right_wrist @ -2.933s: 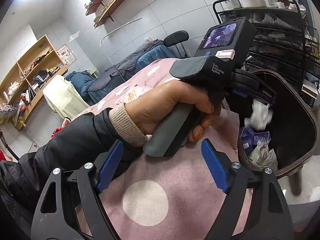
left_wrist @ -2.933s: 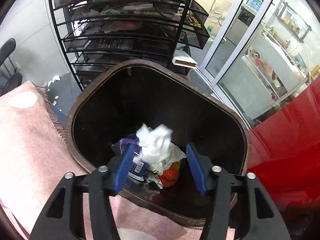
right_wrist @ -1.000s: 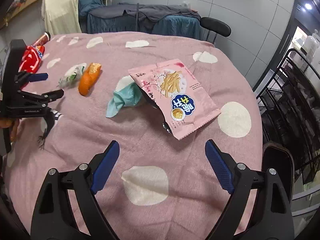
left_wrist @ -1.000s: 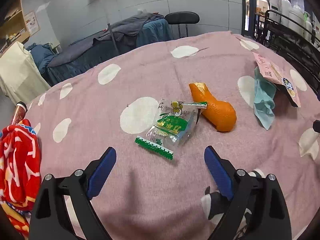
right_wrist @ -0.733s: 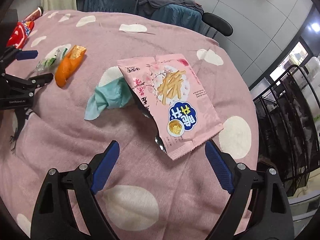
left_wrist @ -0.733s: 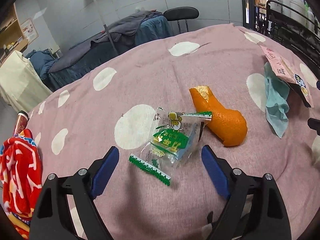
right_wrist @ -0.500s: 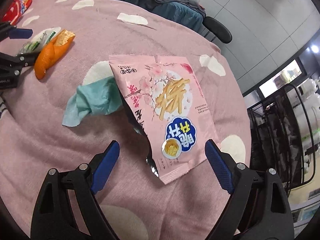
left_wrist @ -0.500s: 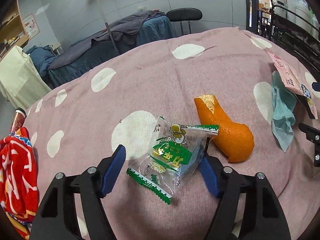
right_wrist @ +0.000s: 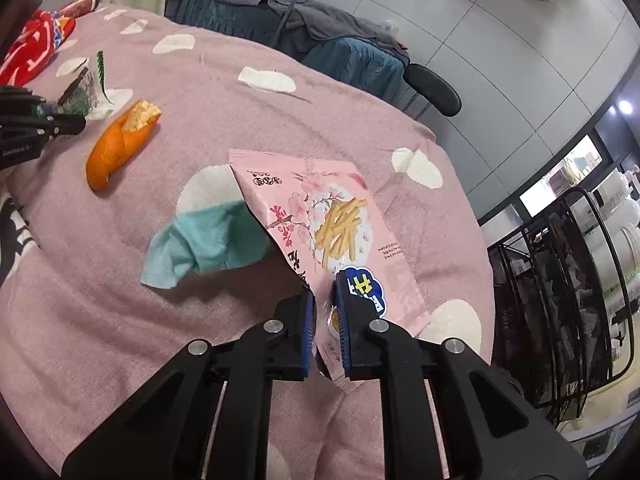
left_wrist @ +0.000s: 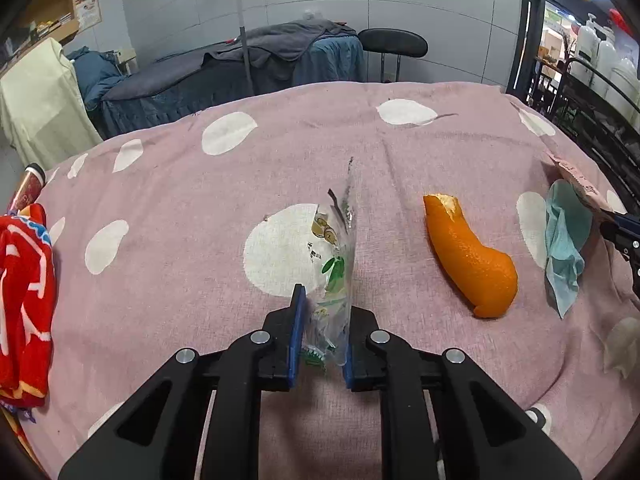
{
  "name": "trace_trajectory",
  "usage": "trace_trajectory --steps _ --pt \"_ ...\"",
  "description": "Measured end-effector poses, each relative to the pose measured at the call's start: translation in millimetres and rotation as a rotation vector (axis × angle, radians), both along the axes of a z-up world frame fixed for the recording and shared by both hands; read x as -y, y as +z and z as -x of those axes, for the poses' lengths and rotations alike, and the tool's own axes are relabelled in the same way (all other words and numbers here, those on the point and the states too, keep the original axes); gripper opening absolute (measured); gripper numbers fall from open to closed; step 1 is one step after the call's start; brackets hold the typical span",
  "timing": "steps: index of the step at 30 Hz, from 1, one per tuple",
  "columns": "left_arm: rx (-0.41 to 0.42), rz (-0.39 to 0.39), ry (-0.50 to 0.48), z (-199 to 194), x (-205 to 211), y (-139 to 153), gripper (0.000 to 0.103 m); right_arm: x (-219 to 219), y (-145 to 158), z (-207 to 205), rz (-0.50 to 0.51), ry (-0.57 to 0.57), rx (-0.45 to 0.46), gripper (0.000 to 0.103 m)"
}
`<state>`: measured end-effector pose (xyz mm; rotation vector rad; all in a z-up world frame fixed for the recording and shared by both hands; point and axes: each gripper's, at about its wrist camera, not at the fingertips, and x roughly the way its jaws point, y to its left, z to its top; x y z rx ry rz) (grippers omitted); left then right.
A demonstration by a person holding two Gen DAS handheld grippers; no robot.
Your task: Collect trash
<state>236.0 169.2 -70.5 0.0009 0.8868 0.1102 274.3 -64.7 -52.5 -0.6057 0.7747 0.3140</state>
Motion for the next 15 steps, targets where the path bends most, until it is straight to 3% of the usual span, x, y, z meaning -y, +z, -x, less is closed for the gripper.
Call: trace_trajectory --steps 8,15 --pt "0.084 0.052 0.034 27.1 -6.1 14.3 0.011 17.9 30.6 30.7 -0.141 0.003 0.021 0.006" --pt "0.152 0.078 -0.003 59.4 10.1 29.5 0.011 39.6 51.0 59.1 -0.292 -0.003 0.009 0.005"
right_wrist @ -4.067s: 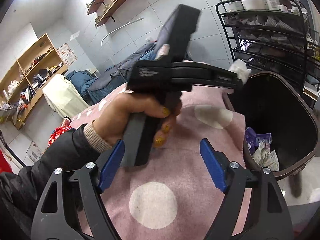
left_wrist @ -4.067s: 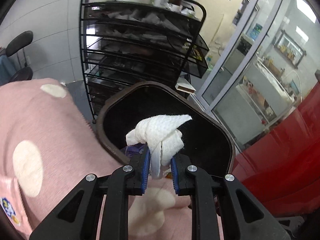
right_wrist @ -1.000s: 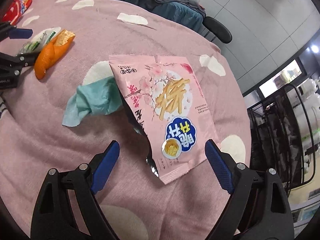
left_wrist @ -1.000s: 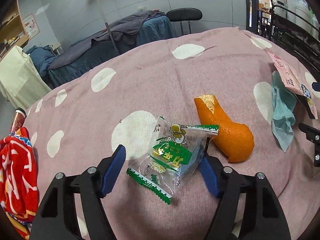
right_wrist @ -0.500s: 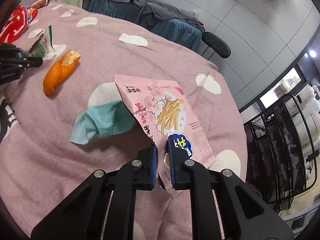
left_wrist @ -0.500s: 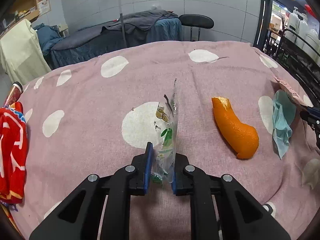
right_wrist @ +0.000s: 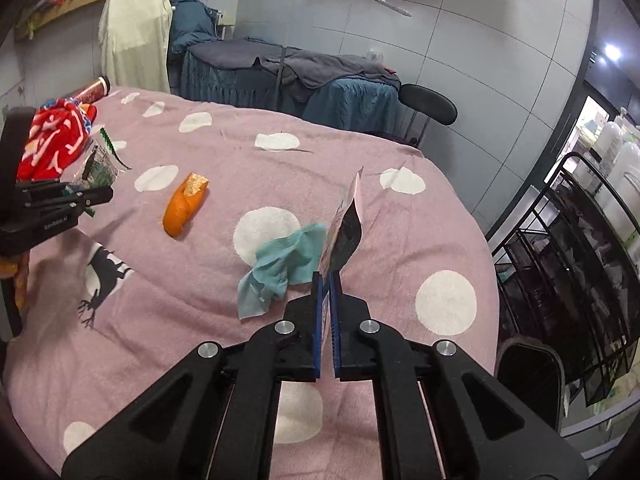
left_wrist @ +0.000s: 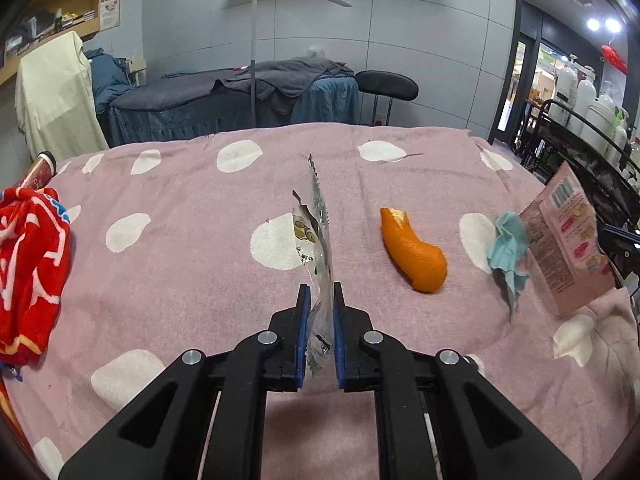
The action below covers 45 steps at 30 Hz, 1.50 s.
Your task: Collect trash
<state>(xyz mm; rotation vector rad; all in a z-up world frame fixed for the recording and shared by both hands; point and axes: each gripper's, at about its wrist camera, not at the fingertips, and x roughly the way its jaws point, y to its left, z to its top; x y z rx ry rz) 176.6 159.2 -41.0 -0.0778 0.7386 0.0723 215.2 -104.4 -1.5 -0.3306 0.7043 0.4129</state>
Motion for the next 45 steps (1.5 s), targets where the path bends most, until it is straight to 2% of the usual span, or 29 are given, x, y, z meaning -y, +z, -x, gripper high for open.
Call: trace_trajectory --steps 6,11,13,15,17,18,23,25,28,30,31,32,35,41,45 --pt "0.031 0.021 -0.055 19.0 22.7 9.0 0.011 24.0 15.4 22.4 -0.116 -0.004 -0.007 0.003" --pt "0.044 0.025 -0.081 23.0 36.2 11.7 0.011 36.4 12.7 24.6 -0.174 -0.004 -0.033 0.003" --pt "0.044 0.026 -0.083 24.5 37.0 11.3 0.011 27.0 4.4 22.8 -0.150 0.034 -0.081 0.004" --pt "0.041 0.028 -0.086 26.3 37.0 10.9 0.011 13.6 -2.1 24.4 -0.108 0.059 -0.074 0.018" --pt "0.039 0.036 -0.083 28.8 35.0 10.5 0.011 -3.8 -13.0 20.0 -0.047 0.074 -0.085 0.086" --pt "0.039 0.046 -0.083 29.9 33.6 10.5 0.011 -9.6 -18.1 16.9 -0.031 0.068 -0.096 0.091" --pt "0.039 0.038 -0.079 37.9 29.6 9.2 0.011 -20.6 -45.9 -21.9 0.014 0.012 -0.209 0.091" --pt "0.039 0.039 -0.080 41.2 26.8 8.8 0.011 -16.3 -60.9 -41.4 -0.001 -0.003 -0.308 0.091" --pt "0.036 0.047 -0.079 43.6 23.3 7.4 0.011 -3.8 -87.9 -73.3 -0.106 -0.035 -0.504 0.089" --pt "0.035 0.052 -0.080 43.9 23.1 6.4 0.011 -2.2 -98.3 -82.7 -0.183 -0.023 -0.576 0.076" --pt "0.034 0.052 -0.081 43.8 23.2 6.1 0.011 -2.7 -102.9 -86.2 -0.198 -0.024 -0.599 0.064" --pt "0.033 0.052 -0.082 43.7 23.3 5.9 0.011 -2.0 -105.5 -89.1 -0.213 -0.039 -0.606 0.049" --pt "0.032 0.057 -0.086 45.4 25.3 6.2 0.011 2.4 -99.3 -88.0 -0.240 -0.060 -0.570 0.025" --pt "0.034 0.045 -0.100 49.1 29.7 5.7 0.011 10.0 -68.2 -61.2 -0.291 -0.003 -0.470 0.005" --pt "0.045 0.053 -0.113 52.0 35.6 8.9 0.011 14.3 -47.0 -36.0 -0.335 0.030 -0.408 0.004"
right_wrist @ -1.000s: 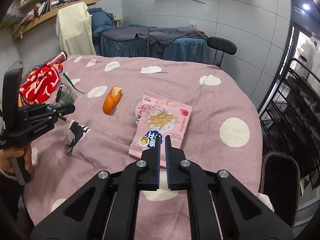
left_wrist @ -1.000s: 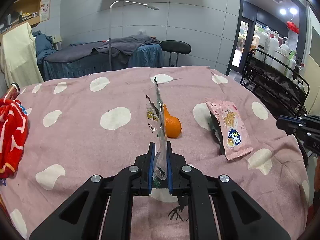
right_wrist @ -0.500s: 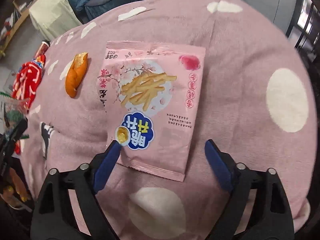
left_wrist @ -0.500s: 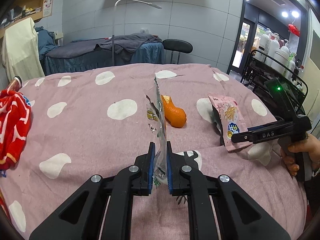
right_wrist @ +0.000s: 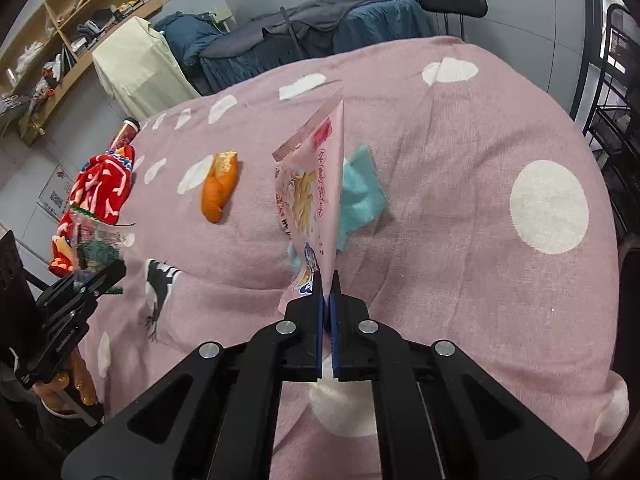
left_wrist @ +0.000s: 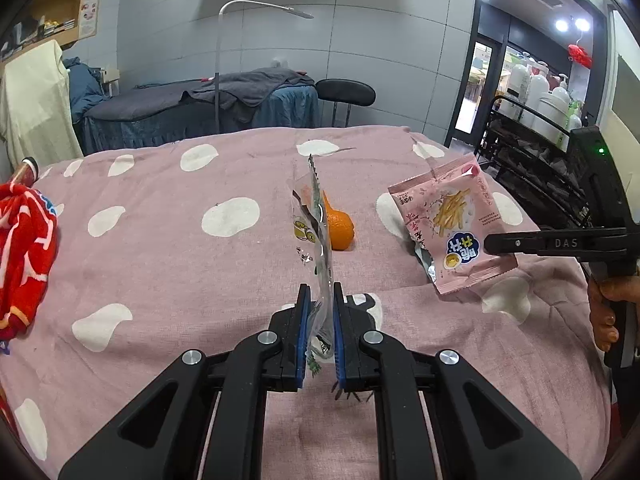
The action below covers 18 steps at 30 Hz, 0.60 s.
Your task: Collect trash
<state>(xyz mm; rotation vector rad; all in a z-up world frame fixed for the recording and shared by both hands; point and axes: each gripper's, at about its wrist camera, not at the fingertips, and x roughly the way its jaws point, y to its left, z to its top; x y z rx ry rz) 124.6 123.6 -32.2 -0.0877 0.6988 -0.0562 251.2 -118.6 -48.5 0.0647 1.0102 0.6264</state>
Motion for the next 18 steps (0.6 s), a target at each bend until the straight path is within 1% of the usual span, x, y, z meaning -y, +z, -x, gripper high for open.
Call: trace_trajectory --steps 3,8,10,12,18 --pt "0.009 0.006 -0.019 1.5 7.2 3.8 0.011 10.3 16.7 19.1 -0.032 -0.008 0.051 0.004" --pt "0.027 0.009 -0.066 3.7 27.8 8.9 0.011 30.7 41.2 48.5 -0.036 -0.052 0.162 0.004" --pt "0.033 0.015 -0.094 2.9 39.4 11.1 0.011 42.1 50.8 59.2 -0.025 -0.085 0.212 0.004" --pt "0.038 0.021 -0.120 1.6 49.9 12.9 0.011 52.3 57.9 64.5 -0.021 -0.114 0.243 0.004" --pt "0.052 0.034 -0.218 -5.6 90.5 17.6 0.011 102.0 66.1 76.0 -0.028 -0.235 0.276 0.004"
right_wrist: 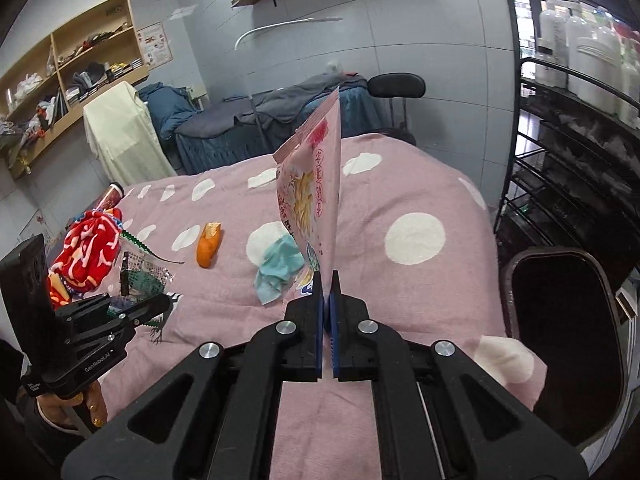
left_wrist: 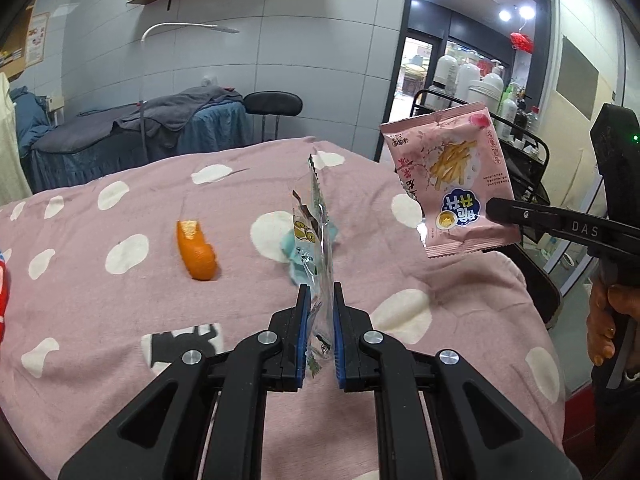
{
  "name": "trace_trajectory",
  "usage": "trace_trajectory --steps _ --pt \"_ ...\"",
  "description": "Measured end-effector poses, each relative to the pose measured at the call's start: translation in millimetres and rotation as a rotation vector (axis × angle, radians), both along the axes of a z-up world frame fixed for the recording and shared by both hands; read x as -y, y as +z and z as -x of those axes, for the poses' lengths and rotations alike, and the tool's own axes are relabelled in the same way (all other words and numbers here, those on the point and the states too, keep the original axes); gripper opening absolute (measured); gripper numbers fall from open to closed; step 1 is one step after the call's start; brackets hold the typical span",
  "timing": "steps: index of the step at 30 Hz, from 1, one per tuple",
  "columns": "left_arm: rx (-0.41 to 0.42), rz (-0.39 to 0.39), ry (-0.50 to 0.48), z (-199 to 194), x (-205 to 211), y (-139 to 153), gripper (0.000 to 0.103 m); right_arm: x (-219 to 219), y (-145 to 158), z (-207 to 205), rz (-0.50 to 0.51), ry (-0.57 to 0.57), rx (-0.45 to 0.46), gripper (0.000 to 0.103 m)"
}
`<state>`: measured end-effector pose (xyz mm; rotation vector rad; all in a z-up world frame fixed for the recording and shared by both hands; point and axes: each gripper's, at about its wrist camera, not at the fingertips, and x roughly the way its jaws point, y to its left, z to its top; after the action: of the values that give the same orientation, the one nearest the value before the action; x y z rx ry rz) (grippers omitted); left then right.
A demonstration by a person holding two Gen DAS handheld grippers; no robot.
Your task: Collect trash
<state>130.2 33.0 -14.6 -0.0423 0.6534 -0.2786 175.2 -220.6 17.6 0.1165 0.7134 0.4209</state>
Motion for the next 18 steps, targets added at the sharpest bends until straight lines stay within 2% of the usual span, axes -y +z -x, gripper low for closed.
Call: trace_trajectory --steps 8,18 --pt "0.005 0.002 -0.138 -12.6 57.4 1.7 0.011 78.6 -7.7 9.4 -0.012 -0.193 -0.002 0.004" --pt "0.015 -0.011 -0.259 -18.4 109.2 5.9 0.011 146.1 -34.6 11.5 0.144 -0.416 -0.020 0.004"
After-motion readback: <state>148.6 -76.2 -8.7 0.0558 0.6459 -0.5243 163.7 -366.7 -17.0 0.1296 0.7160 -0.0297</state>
